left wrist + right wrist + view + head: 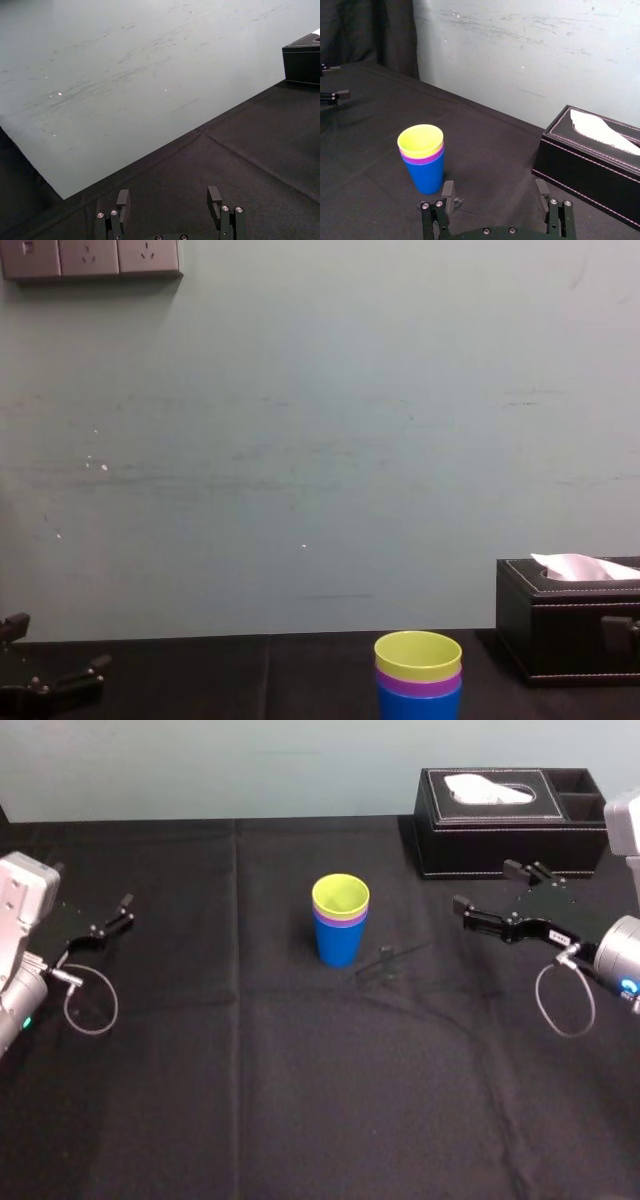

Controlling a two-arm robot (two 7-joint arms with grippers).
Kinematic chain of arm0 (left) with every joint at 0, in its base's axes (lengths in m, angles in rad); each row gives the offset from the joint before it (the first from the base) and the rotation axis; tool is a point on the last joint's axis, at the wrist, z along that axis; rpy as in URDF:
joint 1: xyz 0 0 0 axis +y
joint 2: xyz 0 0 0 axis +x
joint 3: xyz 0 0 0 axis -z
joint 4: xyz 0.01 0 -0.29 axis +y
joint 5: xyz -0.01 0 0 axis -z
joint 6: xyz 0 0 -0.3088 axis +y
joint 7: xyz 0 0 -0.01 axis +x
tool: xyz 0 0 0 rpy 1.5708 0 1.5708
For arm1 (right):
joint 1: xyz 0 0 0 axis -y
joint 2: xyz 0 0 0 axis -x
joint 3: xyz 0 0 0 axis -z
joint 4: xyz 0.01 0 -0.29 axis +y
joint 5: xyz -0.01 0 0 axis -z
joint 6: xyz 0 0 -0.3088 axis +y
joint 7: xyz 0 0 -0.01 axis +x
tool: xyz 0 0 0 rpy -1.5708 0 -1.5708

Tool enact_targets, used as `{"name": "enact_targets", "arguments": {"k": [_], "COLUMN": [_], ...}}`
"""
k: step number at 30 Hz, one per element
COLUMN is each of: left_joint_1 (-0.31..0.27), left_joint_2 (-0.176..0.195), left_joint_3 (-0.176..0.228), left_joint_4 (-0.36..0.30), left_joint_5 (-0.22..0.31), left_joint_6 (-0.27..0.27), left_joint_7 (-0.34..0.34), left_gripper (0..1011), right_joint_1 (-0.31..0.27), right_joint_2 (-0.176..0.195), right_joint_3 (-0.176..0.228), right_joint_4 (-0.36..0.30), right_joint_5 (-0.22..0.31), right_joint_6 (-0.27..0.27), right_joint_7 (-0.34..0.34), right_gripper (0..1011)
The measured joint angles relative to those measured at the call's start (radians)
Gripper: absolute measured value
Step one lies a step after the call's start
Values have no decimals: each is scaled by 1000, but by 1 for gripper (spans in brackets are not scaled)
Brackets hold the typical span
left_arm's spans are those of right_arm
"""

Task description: Stack the three plastic cups sequentially using one hand.

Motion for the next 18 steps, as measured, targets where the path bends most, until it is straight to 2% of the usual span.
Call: {"name": "enact_targets", "arguments": {"k": [18], "left_joint_1": [0], "left_joint_2": [0], "left_joint_3": [0], "left_joint_4": [0], "left_joint_5": [0], "left_joint_6": [0], "left_joint_7": [0], "left_gripper": [1010], "right_joint_1": [7], "right_joint_2": [1], "right_joint_3": [-4], "right_joint_4": [-5], "right_joint_5": [0], "right_joint_6": [3], "right_joint_7": [1], "right_gripper": [1003]}}
